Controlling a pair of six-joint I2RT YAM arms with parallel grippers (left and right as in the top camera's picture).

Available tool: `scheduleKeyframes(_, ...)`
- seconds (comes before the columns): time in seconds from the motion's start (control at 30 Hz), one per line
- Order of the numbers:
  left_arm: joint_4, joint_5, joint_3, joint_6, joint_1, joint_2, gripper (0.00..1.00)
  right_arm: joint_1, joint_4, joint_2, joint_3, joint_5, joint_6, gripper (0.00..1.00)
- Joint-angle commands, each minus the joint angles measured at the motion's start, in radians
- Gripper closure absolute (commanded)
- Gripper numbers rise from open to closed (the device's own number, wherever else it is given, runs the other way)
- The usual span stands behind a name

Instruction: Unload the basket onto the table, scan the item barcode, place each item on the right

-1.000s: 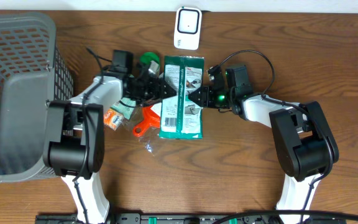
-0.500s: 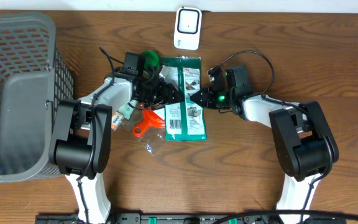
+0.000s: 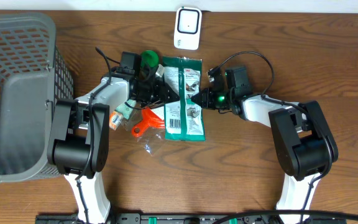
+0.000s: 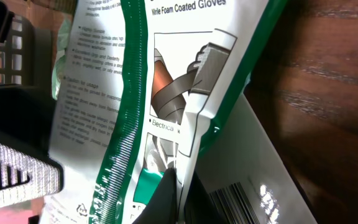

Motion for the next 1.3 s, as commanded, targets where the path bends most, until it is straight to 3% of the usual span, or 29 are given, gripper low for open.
scheduleKeyframes(0.0,-0.002,-0.003,-0.005,0.005,0.003,0.018,0.65,0.006,0.011,0.02,0.0,-0.032,-0.003,0.99)
scheduleKeyframes(0.13,0.0,-0.003,-0.005,-0.01,0.003,0.018,0.9,0.002,0.039,0.02,0.0,-0.069,-0.002,0.99)
scheduleKeyframes(0.17,0.0,-0.003,-0.005,-0.011,0.003,0.018,0.92,0.0,0.041,0.02,0.0,-0.069,0.001,0.99)
scheduleKeyframes(0.63,0.0,0.008,-0.004,-0.06,0.003,-0.002,0.93,-0.028,0.086,0.009,0.0,-0.224,0.004,0.99)
scheduleKeyframes(1.27,-0.001,-0.004,-0.004,-0.061,0.003,-0.187,0.93,-0.032,0.086,-0.128,0.0,-0.274,0.008,0.99)
